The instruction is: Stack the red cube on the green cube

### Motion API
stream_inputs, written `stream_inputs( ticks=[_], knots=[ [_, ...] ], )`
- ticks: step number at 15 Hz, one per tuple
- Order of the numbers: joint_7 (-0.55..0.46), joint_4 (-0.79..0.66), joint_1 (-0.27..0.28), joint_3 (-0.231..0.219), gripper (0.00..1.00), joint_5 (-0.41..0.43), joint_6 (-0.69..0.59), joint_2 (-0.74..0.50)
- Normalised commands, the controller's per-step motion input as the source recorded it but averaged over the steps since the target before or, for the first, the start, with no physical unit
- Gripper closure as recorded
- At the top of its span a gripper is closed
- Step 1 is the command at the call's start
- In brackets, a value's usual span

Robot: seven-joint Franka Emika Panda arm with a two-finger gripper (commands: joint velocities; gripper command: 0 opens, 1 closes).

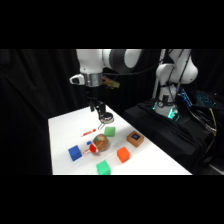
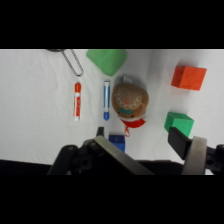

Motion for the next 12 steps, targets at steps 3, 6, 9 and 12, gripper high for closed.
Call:
stream_inputs(
  ticks=[3,6,9,12],
  knots=[
    [0.05,-0.03,-0.01,0.031,0.0,-0.002,0.01,-0.04],
    [0.12,-0.07,0.016,0.04,0.0,0.0,0.04,-0.08],
    [0.17,-0.12,0.054,0.061,0.0,0.02,0.06,-0.12],
    [0.2,-0.16,0.088,0.084,0.0,0.048,0.11,-0.11]
  ],
)
